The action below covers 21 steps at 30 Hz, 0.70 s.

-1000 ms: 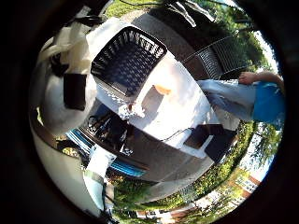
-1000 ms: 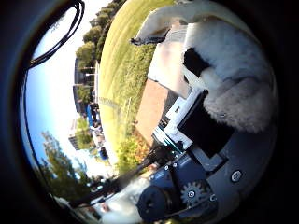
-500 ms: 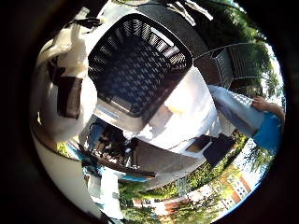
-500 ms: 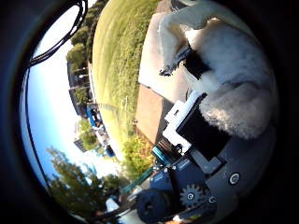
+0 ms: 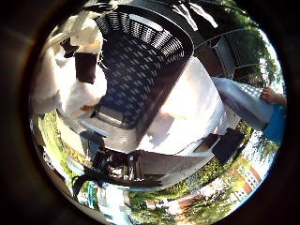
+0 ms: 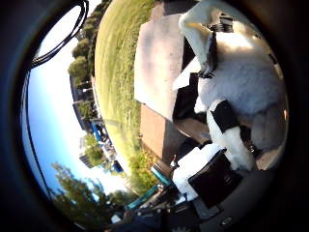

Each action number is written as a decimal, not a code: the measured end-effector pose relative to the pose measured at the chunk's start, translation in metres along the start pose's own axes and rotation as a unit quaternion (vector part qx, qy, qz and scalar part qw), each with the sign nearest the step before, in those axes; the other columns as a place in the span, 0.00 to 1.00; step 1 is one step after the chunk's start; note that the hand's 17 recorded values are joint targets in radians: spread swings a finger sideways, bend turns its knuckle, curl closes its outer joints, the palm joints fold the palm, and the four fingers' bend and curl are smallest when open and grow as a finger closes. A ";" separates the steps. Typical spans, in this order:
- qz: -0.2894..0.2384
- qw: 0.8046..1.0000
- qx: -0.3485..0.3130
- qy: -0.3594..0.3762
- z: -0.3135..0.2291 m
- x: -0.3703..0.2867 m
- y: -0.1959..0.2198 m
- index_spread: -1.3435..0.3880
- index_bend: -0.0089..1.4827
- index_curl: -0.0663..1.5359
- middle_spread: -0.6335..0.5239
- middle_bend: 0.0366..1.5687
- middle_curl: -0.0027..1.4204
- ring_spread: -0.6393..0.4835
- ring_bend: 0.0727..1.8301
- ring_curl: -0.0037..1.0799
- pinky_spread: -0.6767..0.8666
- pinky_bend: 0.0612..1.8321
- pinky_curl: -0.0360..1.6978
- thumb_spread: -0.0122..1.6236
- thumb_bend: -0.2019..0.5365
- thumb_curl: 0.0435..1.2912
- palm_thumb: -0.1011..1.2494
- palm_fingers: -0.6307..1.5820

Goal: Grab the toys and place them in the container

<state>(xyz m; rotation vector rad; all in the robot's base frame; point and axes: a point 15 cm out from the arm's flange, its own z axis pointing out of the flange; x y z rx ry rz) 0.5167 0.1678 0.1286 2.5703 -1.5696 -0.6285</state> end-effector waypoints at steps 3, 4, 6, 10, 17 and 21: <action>-0.015 1.000 -0.012 -0.011 -0.009 0.010 0.016 0.40 0.12 0.56 0.55 0.19 0.41 0.76 0.35 0.40 0.69 0.43 0.40 0.73 0.24 0.44 0.68 0.21; -0.022 1.000 -0.012 -0.015 -0.015 0.013 0.021 0.42 0.10 0.54 0.56 0.15 0.38 0.78 0.32 0.38 0.70 0.42 0.39 0.73 0.24 0.44 0.68 0.21; -0.031 0.999 -0.004 -0.027 -0.026 0.020 0.028 0.45 0.08 0.48 0.57 0.10 0.35 0.79 0.29 0.35 0.71 0.40 0.37 0.72 0.24 0.43 0.68 0.23; -0.038 0.997 0.030 -0.062 -0.057 0.036 0.043 0.47 0.08 0.41 0.58 0.07 0.31 0.81 0.26 0.32 0.74 0.40 0.34 0.71 0.24 0.42 0.69 0.25; 0.002 0.994 0.087 -0.071 -0.098 0.097 0.069 0.51 0.12 0.33 0.57 0.09 0.26 0.80 0.25 0.30 0.75 0.39 0.31 0.69 0.24 0.41 0.69 0.29; 0.029 0.995 0.098 -0.025 -0.092 0.148 0.070 0.55 0.11 0.30 0.57 0.10 0.26 0.79 0.24 0.30 0.74 0.35 0.29 0.68 0.23 0.40 0.68 0.30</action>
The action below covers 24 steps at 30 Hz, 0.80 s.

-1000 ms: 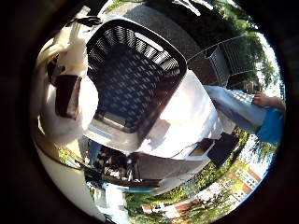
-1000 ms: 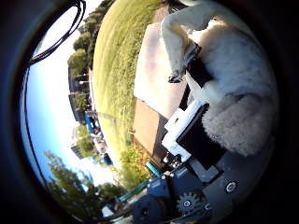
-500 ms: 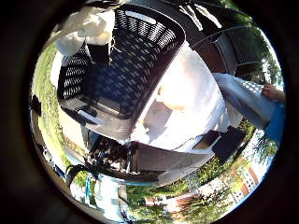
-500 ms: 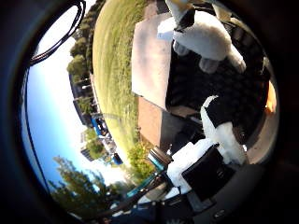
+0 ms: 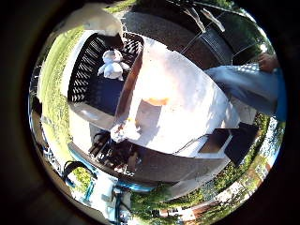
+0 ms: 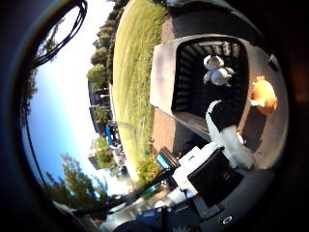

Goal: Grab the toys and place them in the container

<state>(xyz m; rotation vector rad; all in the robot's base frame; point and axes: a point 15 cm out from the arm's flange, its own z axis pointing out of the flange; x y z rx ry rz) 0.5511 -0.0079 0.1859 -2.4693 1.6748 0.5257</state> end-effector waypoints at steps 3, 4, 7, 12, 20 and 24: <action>0.025 0.999 -0.010 0.025 0.025 0.045 0.003 0.58 0.11 0.29 0.58 0.10 0.26 0.80 0.23 0.30 0.74 0.33 0.28 0.68 0.22 0.39 0.65 0.30; 0.035 0.999 -0.012 0.028 0.036 0.056 0.002 0.59 0.11 0.28 0.58 0.10 0.26 0.80 0.23 0.30 0.74 0.32 0.27 0.68 0.22 0.38 0.64 0.30; 0.064 0.997 -0.016 0.049 0.067 0.092 0.002 0.62 0.11 0.27 0.59 0.10 0.26 0.80 0.22 0.29 0.74 0.29 0.25 0.69 0.22 0.37 0.61 0.30; 0.091 0.991 -0.041 0.086 0.124 0.138 0.007 0.65 0.12 0.25 0.59 0.10 0.25 0.80 0.20 0.29 0.73 0.27 0.23 0.69 0.23 0.34 0.58 0.31; 0.115 0.986 -0.020 0.119 0.184 0.169 -0.010 0.72 0.15 0.26 0.59 0.11 0.26 0.81 0.18 0.27 0.73 0.24 0.21 0.70 0.24 0.31 0.58 0.40; 0.129 0.984 -0.027 0.119 0.212 0.167 -0.013 0.73 0.12 0.26 0.58 0.09 0.25 0.82 0.21 0.29 0.74 0.26 0.20 0.69 0.24 0.30 0.59 0.44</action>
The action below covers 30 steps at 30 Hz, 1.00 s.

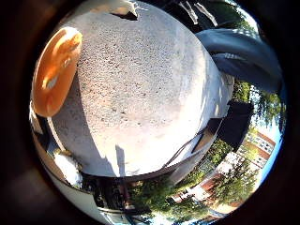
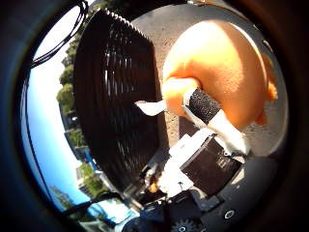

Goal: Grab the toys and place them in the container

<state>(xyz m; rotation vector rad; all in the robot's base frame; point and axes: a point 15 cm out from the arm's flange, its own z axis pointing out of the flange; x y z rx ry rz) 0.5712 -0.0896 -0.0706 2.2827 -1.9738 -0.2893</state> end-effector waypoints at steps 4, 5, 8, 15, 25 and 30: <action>-0.007 1.000 -0.007 0.005 0.002 -0.006 0.001 0.71 0.10 0.23 0.53 0.16 0.27 0.79 0.34 0.33 0.75 0.36 0.21 0.69 0.24 0.30 0.59 0.65; -0.010 1.000 -0.009 0.008 0.002 -0.006 0.002 0.69 0.10 0.23 0.52 0.21 0.29 0.78 0.37 0.35 0.75 0.38 0.22 0.69 0.24 0.30 0.59 0.73; -0.015 0.999 -0.032 0.008 0.005 -0.007 0.013 0.63 0.11 0.23 0.49 0.41 0.39 0.71 0.54 0.46 0.73 0.45 0.28 0.68 0.27 0.31 0.65 0.84; 0.000 1.000 -0.020 0.004 -0.067 0.008 0.024 0.49 0.20 0.27 0.43 0.65 0.55 0.58 0.69 0.62 0.68 0.64 0.40 0.67 0.32 0.39 0.81 0.78; -0.008 0.997 -0.069 -0.018 -0.215 -0.035 0.107 0.33 0.31 0.37 0.40 0.76 0.66 0.50 0.75 0.71 0.61 0.73 0.51 0.69 0.26 0.47 0.81 0.70; -0.062 0.996 -0.060 -0.016 -0.294 -0.102 0.141 0.26 0.34 0.43 0.40 0.80 0.69 0.49 0.79 0.74 0.59 0.76 0.54 0.71 0.26 0.49 0.80 0.66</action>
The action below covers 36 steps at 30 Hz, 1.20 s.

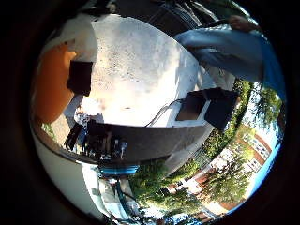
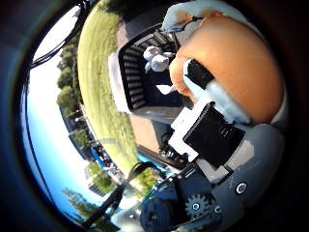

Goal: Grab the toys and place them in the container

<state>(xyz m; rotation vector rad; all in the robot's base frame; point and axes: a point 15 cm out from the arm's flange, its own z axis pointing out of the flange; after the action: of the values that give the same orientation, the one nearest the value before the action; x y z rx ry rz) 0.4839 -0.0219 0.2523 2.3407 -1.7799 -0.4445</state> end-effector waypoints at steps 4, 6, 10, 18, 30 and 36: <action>-0.055 0.998 0.025 0.009 -0.030 -0.070 0.000 0.21 0.35 0.50 0.39 0.83 0.71 0.48 0.81 0.76 0.57 0.77 0.57 0.71 0.25 0.51 0.80 0.64; -0.079 0.996 0.025 0.010 -0.029 -0.101 -0.006 0.19 0.35 0.54 0.39 0.85 0.71 0.48 0.82 0.76 0.57 0.78 0.58 0.72 0.26 0.52 0.79 0.62; -0.094 0.995 0.010 -0.014 0.003 -0.163 -0.033 0.16 0.35 0.60 0.40 0.87 0.72 0.47 0.84 0.77 0.56 0.79 0.60 0.72 0.25 0.53 0.79 0.60; -0.081 0.996 0.032 0.020 0.055 -0.198 -0.101 0.12 0.33 0.74 0.40 0.91 0.72 0.47 0.88 0.77 0.54 0.81 0.63 0.72 0.26 0.56 0.78 0.58; -0.049 0.998 0.026 0.008 0.105 -0.161 -0.134 0.31 0.17 0.69 0.53 0.35 0.44 0.71 0.52 0.50 0.63 0.55 0.51 0.76 0.22 0.42 0.63 0.18; -0.084 0.995 -0.053 0.009 0.109 -0.150 -0.091 0.41 0.08 0.53 0.58 0.16 0.32 0.79 0.30 0.33 0.70 0.38 0.40 0.71 0.24 0.38 0.65 0.18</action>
<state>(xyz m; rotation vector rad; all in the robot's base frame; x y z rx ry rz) 0.4937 0.1521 0.1417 2.4209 -1.5172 -0.5261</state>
